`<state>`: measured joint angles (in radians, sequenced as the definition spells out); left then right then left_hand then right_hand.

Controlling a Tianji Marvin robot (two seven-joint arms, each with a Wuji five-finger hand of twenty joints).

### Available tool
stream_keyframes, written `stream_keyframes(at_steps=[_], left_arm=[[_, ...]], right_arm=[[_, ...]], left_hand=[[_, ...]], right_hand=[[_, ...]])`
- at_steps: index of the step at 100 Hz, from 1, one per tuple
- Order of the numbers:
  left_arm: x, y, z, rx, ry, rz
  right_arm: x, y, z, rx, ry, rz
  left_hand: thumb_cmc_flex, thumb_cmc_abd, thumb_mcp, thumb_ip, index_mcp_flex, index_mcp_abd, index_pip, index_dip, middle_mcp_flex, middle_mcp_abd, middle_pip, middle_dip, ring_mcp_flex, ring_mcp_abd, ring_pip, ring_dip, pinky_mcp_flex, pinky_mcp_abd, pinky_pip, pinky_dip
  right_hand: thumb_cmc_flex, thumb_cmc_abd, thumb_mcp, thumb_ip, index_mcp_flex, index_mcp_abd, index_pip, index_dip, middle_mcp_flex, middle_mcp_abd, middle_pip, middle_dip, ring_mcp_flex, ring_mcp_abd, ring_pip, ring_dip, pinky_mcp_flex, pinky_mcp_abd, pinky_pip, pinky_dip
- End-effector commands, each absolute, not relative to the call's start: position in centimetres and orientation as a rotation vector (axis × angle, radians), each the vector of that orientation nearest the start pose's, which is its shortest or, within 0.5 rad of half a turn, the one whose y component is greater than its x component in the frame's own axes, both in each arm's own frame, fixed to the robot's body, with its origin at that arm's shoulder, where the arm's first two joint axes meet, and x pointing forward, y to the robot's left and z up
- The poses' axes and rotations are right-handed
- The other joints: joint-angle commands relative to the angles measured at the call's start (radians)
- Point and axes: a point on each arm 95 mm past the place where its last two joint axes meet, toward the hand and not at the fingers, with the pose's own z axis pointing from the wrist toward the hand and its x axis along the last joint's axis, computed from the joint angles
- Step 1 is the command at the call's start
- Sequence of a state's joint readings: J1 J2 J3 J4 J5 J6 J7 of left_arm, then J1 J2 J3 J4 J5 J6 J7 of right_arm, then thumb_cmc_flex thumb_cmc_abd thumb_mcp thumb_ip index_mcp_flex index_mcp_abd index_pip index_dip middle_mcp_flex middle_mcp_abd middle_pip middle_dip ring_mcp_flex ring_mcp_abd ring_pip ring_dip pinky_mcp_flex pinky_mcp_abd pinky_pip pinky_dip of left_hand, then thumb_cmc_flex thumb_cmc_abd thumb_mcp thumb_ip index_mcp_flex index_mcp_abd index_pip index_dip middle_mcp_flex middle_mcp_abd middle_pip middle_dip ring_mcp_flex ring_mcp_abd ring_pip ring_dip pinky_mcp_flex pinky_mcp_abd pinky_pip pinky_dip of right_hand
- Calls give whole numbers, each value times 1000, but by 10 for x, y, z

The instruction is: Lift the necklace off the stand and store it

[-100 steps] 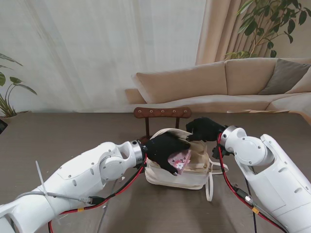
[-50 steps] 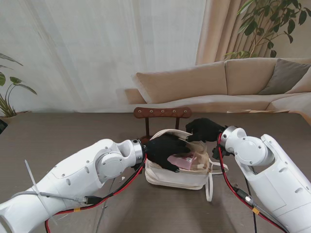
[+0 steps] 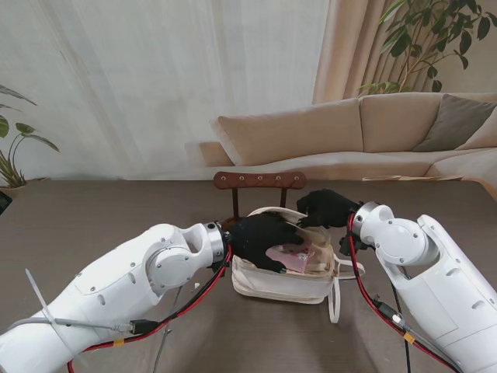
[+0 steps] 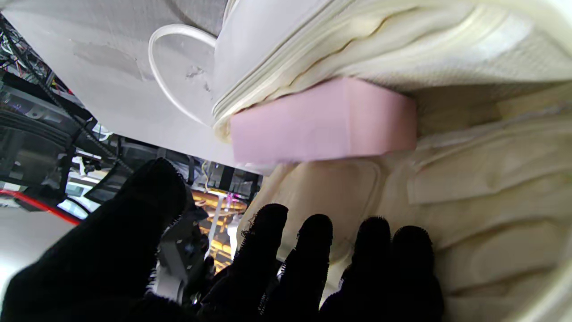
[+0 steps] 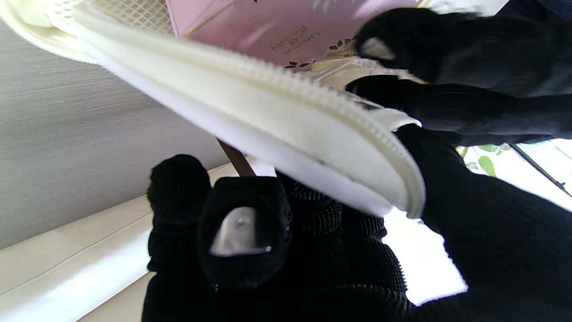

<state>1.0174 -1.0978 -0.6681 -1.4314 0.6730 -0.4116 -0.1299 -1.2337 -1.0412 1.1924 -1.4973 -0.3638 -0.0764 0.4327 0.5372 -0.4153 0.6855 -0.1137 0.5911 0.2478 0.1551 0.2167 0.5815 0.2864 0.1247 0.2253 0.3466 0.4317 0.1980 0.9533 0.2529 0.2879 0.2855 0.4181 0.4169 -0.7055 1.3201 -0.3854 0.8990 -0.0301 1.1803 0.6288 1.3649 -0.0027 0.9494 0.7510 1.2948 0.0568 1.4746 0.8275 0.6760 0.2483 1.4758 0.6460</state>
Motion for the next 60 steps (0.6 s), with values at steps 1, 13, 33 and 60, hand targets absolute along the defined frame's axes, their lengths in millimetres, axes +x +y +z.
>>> stream_keyframes(at_steps=[1,13,33,60], left_arm=[[434,-155,-257,-691,2118,-1969],[426,-149,-250,-707,2125,-1978],[414,-133,-240,-767,2089,-1981],[404,-101,-231,-852,1879,-1993]], right_arm=[[476,-5,-251,-1888,-1884,-2019],[475,-4,-252,-1887,-1883,-2015],[473,-2,-255,-1886,-1878,-2001],[465,-3,-261,-1861,-1877,-1983]], left_hand=[[9,27,32,29,40,-34,17,15,39,-22,12,23,50,-1,3,41,18,27,-53,27],[25,24,41,24,125,-77,69,65,145,-41,27,72,173,-18,30,95,26,25,159,119],[42,22,46,22,188,-118,94,85,227,-57,37,95,242,-26,49,129,-62,13,520,49],[46,24,49,22,188,-117,93,85,229,-53,32,95,247,-21,51,131,-69,21,538,38]], right_hand=[[54,14,58,9,23,-65,14,-5,86,19,29,4,20,-34,13,8,401,25,59,37],[54,14,57,9,21,-68,14,-5,86,21,28,4,20,-35,12,7,400,25,59,37],[54,16,55,10,21,-68,13,-5,85,24,24,2,19,-27,7,5,389,25,57,39],[52,31,39,14,9,-87,6,-10,82,27,-14,-10,18,-2,-20,-11,327,28,53,48]])
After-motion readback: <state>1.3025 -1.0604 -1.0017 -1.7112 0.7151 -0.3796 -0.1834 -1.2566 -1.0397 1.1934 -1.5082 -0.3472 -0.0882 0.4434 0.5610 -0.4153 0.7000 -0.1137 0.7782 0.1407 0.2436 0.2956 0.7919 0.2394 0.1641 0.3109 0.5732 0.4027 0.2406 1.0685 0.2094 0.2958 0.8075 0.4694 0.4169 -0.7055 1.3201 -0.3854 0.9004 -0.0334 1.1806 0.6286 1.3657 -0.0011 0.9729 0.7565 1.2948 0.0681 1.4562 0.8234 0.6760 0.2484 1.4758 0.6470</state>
